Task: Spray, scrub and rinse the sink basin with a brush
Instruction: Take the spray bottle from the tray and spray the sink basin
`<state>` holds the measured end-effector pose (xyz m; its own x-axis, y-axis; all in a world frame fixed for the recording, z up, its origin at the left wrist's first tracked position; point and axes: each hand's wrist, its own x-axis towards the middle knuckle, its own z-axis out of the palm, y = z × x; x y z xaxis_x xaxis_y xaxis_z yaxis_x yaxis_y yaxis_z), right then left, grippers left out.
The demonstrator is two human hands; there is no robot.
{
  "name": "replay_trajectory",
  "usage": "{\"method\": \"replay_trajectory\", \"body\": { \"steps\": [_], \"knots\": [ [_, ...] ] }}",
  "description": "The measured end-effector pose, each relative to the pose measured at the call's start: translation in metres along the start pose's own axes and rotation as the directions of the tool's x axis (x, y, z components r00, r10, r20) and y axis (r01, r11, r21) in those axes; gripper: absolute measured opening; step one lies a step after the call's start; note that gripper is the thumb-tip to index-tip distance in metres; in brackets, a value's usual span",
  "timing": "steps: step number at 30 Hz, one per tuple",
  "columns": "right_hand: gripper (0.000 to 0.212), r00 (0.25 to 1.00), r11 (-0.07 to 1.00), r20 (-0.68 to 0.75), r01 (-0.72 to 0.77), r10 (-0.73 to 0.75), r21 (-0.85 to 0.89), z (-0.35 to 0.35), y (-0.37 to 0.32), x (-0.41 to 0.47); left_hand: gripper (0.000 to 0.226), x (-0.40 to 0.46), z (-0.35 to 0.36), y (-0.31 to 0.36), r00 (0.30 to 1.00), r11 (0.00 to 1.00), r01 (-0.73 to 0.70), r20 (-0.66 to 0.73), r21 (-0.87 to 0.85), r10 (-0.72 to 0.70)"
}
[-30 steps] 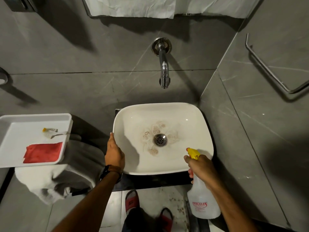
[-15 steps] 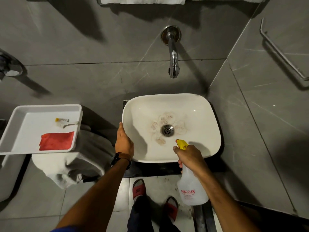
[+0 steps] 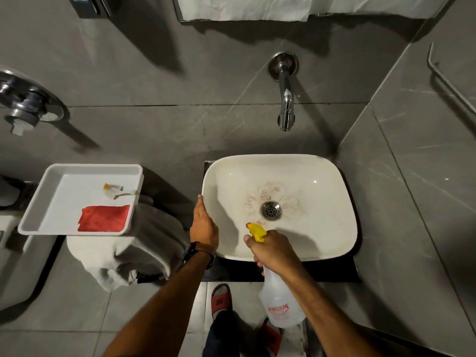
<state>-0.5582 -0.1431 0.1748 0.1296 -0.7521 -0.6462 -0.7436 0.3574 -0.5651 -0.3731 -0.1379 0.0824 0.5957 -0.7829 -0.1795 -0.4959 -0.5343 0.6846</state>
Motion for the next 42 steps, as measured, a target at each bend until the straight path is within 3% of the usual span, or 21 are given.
{"method": "replay_trajectory", "body": {
  "steps": [3, 7, 9, 14, 22, 29, 36, 42],
  "knots": [
    [0.052, 0.998, 0.998, -0.018, 0.051, -0.052, -0.042, 0.002, -0.006, 0.004, 0.072, 0.000, 0.000, -0.001, 1.000, 1.000, 0.007, 0.016, -0.017, -0.007],
    [0.064, 0.996, 0.996, -0.021, 0.086, -0.086, 0.028, -0.006, -0.014, 0.011, 0.073, 0.001, 0.001, -0.003, 1.000, 1.000, 0.006, 0.007, -0.020, -0.006],
    [0.057, 0.994, 0.994, -0.039, 0.106, -0.106, 0.009, -0.011, -0.017, 0.015, 0.073, 0.000, 0.002, -0.004, 1.000, 1.000, -0.002, 0.001, -0.022, 0.002],
    [0.055, 0.987, 0.978, -0.134, 0.108, -0.085, 0.180, -0.032, -0.023, 0.019, 0.073, 0.003, 0.003, -0.004, 1.000, 1.000, -0.001, -0.015, -0.021, 0.001],
    [0.065, 0.970, 0.979, -0.242, 0.038, 0.012, 0.201, -0.073, 0.009, 0.027, 0.074, 0.002, 0.002, -0.003, 1.000, 1.000, 0.005, -0.007, 0.001, -0.005],
    [0.043, 0.942, 0.962, -0.333, 0.070, 0.023, 0.265, -0.094, 0.049, 0.029, 0.073, 0.003, 0.004, -0.005, 1.000, 1.000, -0.012, -0.020, -0.008, 0.012],
    [0.038, 0.923, 0.935, -0.323, 0.287, -0.211, 0.208, -0.077, 0.024, 0.020, 0.060, 0.004, 0.001, -0.009, 0.996, 0.980, -0.087, -0.043, -0.182, 0.081],
    [0.027, 0.844, 0.839, -0.237, 0.522, -0.481, 0.154, -0.026, -0.070, 0.017, 0.054, 0.019, -0.034, -0.032, 0.984, 0.937, -0.003, -0.166, -0.349, -0.058]
  ]
}}
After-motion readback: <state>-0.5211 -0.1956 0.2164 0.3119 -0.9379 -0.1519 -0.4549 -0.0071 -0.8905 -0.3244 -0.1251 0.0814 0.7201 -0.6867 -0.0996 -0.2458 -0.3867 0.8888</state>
